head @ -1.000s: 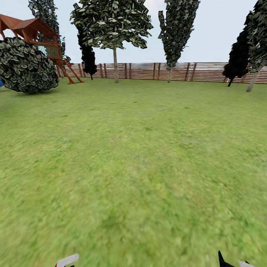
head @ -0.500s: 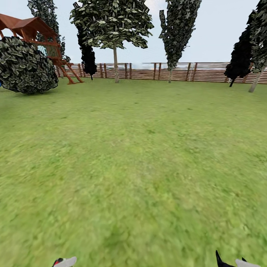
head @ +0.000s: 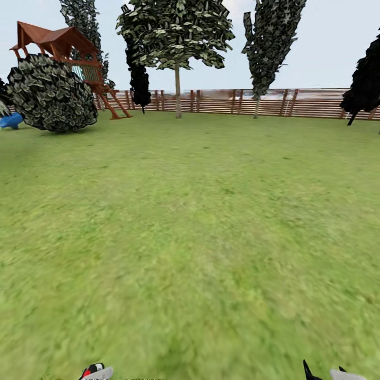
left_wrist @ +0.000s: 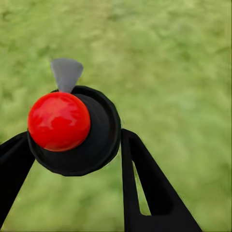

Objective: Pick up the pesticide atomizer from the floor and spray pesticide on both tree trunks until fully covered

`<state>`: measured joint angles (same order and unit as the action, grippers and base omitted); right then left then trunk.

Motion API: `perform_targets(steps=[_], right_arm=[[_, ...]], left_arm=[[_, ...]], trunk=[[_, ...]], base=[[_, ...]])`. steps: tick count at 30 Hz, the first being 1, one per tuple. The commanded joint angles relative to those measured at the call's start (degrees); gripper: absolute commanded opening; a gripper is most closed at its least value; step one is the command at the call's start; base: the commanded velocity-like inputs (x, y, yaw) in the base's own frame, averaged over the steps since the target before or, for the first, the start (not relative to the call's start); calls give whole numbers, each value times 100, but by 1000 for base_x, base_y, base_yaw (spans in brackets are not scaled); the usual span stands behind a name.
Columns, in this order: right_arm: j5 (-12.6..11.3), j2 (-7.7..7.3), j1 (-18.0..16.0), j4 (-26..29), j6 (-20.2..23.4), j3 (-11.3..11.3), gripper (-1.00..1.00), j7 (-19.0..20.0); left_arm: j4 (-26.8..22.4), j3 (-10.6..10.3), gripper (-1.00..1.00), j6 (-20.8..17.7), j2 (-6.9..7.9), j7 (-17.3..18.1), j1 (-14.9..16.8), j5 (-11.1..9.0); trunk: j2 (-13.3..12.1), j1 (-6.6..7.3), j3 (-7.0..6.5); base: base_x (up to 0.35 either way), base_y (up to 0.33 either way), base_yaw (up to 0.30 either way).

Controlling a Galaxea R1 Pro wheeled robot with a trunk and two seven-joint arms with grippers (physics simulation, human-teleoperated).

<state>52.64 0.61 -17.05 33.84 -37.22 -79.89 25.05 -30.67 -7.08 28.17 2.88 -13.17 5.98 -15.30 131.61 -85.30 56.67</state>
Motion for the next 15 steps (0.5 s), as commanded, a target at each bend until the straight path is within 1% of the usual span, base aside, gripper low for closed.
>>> perform_targets(steps=[1, 4, 7, 12, 15], right_arm=[[0, 0, 0, 0, -2, 0, 100, 0], [0, 2, 0, -1, -2, 1, 100, 0], [0, 8, 0, -2, 1, 0, 100, 0], [-1, 39, 0, -35, 4, 7, 100, -10], [0, 38, 0, -498, 1, 2, 100, -6]], left_arm=[[-14, 7, -100, -8, 5, -2, 1, -4], [-25, 12, -100, -20, 10, -8, 3, -12], [-25, 14, -100, -42, 20, -9, 3, -19], [4, 13, -100, -57, 11, -17, 6, -9], [27, 13, -100, -57, 11, -18, 3, -9]], trunk=[[0, 0, 0], [0, 0, 0], [0, 0, 0], [0, 0, 0], [0, 0, 0]], base=[[6, 1, 276], [94, 1, 276], [282, 0, 249], [330, 0, 37], [335, 0, 1]])
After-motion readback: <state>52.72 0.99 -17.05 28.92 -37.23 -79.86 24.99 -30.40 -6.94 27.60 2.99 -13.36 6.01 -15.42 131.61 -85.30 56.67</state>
